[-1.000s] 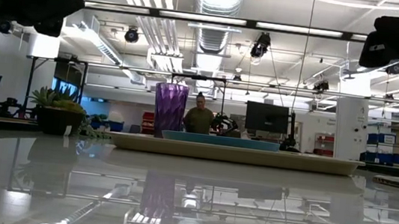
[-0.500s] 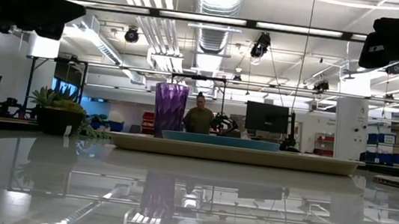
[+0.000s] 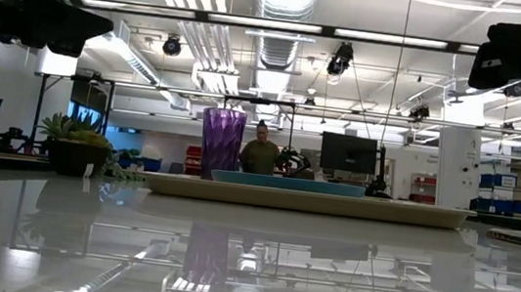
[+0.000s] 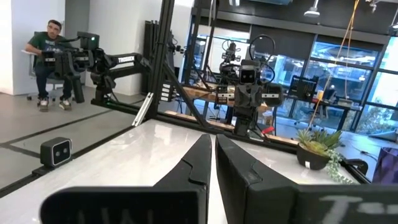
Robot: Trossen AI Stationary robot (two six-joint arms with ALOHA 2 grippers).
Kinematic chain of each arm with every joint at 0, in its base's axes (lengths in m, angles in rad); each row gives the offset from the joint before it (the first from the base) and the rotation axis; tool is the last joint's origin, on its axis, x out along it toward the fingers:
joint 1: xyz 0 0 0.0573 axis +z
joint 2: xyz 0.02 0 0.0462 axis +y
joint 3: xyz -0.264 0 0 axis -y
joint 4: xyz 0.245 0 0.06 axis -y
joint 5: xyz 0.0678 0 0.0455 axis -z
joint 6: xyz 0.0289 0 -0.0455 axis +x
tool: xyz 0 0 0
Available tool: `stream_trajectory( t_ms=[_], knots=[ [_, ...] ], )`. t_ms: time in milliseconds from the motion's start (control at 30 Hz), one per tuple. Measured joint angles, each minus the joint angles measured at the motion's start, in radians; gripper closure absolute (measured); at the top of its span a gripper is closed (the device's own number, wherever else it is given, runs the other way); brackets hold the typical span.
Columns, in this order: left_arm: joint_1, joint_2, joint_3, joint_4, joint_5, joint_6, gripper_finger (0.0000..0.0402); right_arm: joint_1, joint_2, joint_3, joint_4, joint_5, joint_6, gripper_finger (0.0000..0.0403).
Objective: Pick and place plate/cup/fork/spoon on tray
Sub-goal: Return to Home Position
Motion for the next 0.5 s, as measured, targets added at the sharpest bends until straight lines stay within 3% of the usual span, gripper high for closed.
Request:
stream_trajectory(
  t_ms=[500],
  knots=[
    [0.000,0.059,0.000,0.000,0.000,0.000,0.0402,0.000,0.000,0.000,0.000,0.000,0.000,0.0390]
  ],
)
